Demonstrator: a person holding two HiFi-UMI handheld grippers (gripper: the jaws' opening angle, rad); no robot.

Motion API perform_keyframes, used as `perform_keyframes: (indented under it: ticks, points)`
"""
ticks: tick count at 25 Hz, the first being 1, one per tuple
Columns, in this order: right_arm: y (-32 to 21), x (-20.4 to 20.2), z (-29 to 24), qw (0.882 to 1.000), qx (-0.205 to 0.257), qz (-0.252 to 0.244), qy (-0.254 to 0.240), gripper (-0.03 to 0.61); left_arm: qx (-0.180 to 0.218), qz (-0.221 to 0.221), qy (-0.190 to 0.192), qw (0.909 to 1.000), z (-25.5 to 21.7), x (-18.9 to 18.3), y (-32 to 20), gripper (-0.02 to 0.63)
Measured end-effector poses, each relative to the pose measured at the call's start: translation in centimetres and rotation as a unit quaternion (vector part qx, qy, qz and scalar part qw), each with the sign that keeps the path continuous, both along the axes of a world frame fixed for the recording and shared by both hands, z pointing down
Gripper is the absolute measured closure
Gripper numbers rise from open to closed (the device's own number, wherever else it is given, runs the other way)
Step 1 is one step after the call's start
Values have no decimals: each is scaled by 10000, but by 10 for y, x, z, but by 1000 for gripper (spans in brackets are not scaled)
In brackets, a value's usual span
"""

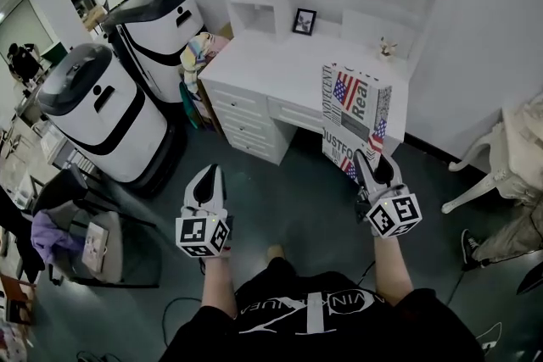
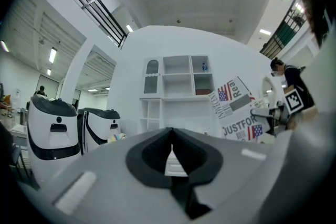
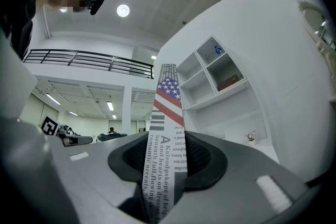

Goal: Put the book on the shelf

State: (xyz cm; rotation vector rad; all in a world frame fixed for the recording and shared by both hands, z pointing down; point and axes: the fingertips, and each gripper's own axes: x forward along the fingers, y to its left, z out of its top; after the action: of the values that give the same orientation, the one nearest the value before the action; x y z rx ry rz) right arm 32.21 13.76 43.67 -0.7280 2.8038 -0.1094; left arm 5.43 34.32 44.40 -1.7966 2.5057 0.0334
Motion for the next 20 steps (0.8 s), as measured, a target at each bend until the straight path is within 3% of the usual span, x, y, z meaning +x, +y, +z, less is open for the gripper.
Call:
perform_keyframes:
  ticks: [14, 20]
  points:
    - [-80, -122, -19, 9981, -208, 409, -422, 420, -63, 485, -18, 9988, -9, -135, -97, 614]
    - [-98, -161, -18, 9952, -418, 411, -787, 420, -129, 649, -74, 9978, -2, -176, -120, 614]
